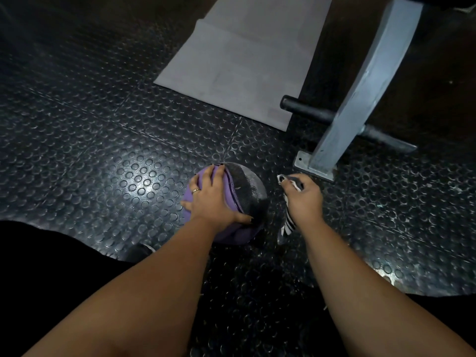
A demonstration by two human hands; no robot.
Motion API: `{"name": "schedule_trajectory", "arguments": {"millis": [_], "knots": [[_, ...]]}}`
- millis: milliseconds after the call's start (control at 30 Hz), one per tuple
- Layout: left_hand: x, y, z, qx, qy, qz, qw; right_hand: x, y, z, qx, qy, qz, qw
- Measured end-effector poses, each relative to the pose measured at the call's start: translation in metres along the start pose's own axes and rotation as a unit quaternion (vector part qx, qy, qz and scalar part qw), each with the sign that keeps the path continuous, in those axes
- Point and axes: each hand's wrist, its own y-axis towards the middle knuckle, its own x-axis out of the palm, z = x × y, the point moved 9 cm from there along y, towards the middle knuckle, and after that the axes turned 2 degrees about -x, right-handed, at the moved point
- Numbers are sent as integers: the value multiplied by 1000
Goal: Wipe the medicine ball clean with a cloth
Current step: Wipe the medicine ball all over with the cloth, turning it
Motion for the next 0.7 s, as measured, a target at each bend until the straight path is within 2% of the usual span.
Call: {"name": "schedule_trajectory", "arguments": {"millis": [200,333,467,533,700], "knots": [[-14,8,-30,18,-68,9,998,42,-3,-30,-38,32,-111,993],[-18,7,-40,29,-95,48,994,72,-14,-46,-83,-39,-171,981],[-16,2,-35,39,-95,39,994,110,-40,-75,-212,-151,-233,937],[-15,2,-35,42,-100,37,993,122,-50,-79,-256,-209,-240,913],[-13,3,-35,39,-100,54,993,128,-44,-88,-291,-248,-222,897]]}}
